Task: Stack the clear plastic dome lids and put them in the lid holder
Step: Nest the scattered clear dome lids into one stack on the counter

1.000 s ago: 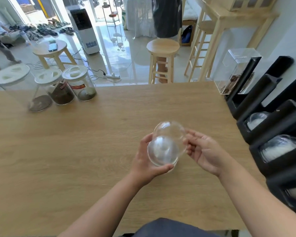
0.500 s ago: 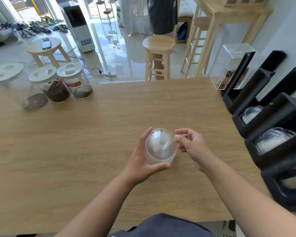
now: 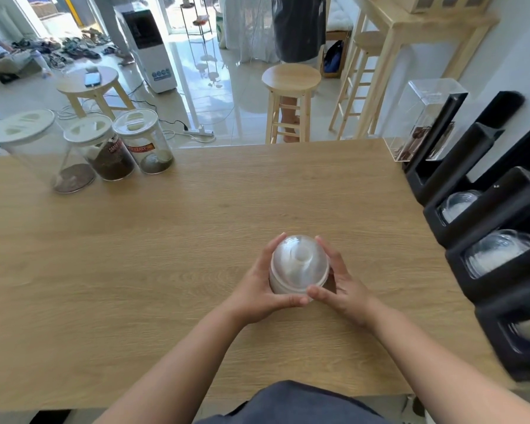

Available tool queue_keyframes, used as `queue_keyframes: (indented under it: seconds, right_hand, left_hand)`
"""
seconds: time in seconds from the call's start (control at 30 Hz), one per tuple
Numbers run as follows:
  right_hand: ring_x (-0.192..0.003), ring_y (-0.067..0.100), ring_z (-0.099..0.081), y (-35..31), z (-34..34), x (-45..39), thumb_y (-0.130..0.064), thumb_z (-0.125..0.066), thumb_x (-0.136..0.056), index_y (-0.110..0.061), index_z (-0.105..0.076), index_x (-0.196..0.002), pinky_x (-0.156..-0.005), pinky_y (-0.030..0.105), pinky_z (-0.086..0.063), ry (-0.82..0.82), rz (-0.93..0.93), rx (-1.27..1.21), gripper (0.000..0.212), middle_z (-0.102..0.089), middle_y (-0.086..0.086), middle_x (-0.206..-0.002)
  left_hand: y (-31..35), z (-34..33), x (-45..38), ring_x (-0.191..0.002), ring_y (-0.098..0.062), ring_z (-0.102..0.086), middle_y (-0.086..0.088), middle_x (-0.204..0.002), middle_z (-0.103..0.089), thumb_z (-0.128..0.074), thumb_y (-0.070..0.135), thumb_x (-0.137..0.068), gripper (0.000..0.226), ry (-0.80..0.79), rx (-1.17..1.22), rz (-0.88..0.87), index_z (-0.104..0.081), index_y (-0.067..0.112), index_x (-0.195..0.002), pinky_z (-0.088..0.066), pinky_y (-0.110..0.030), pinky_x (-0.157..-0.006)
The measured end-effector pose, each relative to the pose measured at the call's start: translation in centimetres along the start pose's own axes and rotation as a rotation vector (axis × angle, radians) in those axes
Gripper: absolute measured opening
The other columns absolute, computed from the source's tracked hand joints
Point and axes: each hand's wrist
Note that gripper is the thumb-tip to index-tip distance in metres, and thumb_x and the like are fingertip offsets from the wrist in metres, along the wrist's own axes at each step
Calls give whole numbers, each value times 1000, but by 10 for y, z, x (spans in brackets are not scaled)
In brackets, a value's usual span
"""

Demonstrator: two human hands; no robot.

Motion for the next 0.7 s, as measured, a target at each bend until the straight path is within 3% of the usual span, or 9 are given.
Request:
queue_keyframes:
  seconds: [0.07, 0.2, 0.27, 0.4, 0.53, 0.63, 0.7]
  right_hand:
    - [-135, 10, -40, -1, 2, -1, -60, -72, -69, -63, -12, -139, -113, 44, -33, 4, -7, 16, 92, -38, -8, -148]
    - [-133, 12, -41, -2, 1, -3, -59, -77, -63, -61, -6, -140, -112, 42, -34, -4, -38, 99, 105, -35, -10, -146]
    - [-133, 14, -41, -3, -1, -3, -56, -81, -61, -61, -6, -140, -112, 42, -34, 5, -42, 93, 108, -34, -5, -148]
    - [-130, 10, -44, -8, -5, -2, -48, -85, -60, -58, -11, -140, -112, 38, -36, 25, -41, 38, 109, -40, -11, -142]
    - [-124, 7, -52, -10, -6, -2, -30, -92, -56, -46, -21, -143, -107, 35, -42, 16, -64, -107, 113, -46, -10, -138]
    - [-117, 3, -58, -12, -4, 0, -18, -93, -55, -51, -29, -139, -92, 19, -49, -7, -71, -245, 111, -49, -9, -135]
    - [-119, 8, -59, -13, -3, -1, -8, -92, -56, -53, -33, -137, -92, 24, -51, -9, -73, -328, 110, -51, -5, -136]
  left_hand:
    - [-3, 3, -1, -128, 8, -45, 19, -143, -42, -93, 40, -61, 112, -18, -4, -9, -19, 61, -143, -39, -8, -98]
    - [-8, 3, -4, -135, -7, -43, 11, -148, -40, -94, 45, -55, 123, -14, -91, -26, -12, 61, -145, -38, -28, -107]
    - [-12, 2, -4, -134, -8, -44, 10, -148, -40, -94, 39, -56, 125, -15, -152, -53, -9, 58, -147, -40, -29, -106]
    - [-19, 0, -4, -130, -3, -46, 10, -144, -43, -92, 33, -59, 123, 39, -211, -86, -9, 56, -148, -39, -14, -98]
    - [-20, -1, 0, -127, 9, -43, 22, -141, -40, -93, 34, -56, 124, 84, -245, -123, -12, 54, -148, -37, -3, -92]
    - [-19, -4, 4, -131, -6, -46, 10, -144, -44, -93, 40, -54, 123, 128, -216, -127, -15, 52, -149, -42, -20, -100]
    - [-15, -5, 4, -132, -10, -45, 6, -145, -43, -94, 39, -54, 124, 145, -200, -121, -15, 54, -148, -43, -31, -102]
Point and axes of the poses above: each hand's wrist, its own x-axis away from the middle knuckle, its own z-axis out of the back of the hand, y = z × x
